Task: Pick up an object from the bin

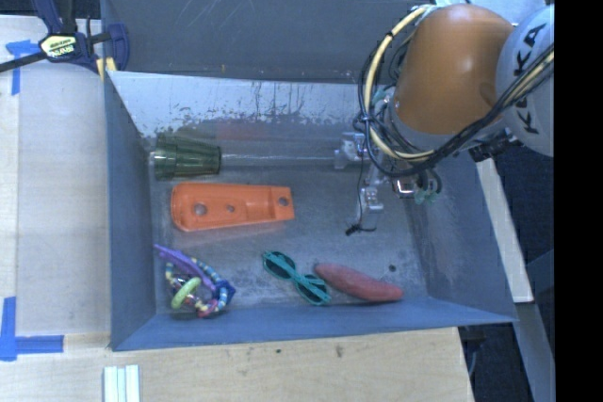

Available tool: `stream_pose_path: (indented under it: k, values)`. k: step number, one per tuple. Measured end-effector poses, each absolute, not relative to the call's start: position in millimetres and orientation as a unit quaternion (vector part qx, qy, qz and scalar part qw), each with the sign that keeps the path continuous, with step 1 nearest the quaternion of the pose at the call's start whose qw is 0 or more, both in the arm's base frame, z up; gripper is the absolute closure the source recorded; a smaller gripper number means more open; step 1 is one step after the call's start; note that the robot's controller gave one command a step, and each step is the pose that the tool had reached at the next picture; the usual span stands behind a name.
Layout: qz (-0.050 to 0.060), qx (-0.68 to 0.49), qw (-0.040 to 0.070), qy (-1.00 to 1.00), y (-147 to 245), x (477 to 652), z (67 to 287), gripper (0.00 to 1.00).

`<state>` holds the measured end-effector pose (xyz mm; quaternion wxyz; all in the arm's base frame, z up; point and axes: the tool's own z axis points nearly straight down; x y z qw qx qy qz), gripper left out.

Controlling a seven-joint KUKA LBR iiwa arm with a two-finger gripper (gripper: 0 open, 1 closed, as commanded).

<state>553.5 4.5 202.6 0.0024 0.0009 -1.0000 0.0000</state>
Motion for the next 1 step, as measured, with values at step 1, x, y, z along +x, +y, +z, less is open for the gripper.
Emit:
stream_pose_path:
  k: [1]
  values:
    - [0.0,0.001,-0.002,-1.0,4.5,554.9,207.4,0.0]
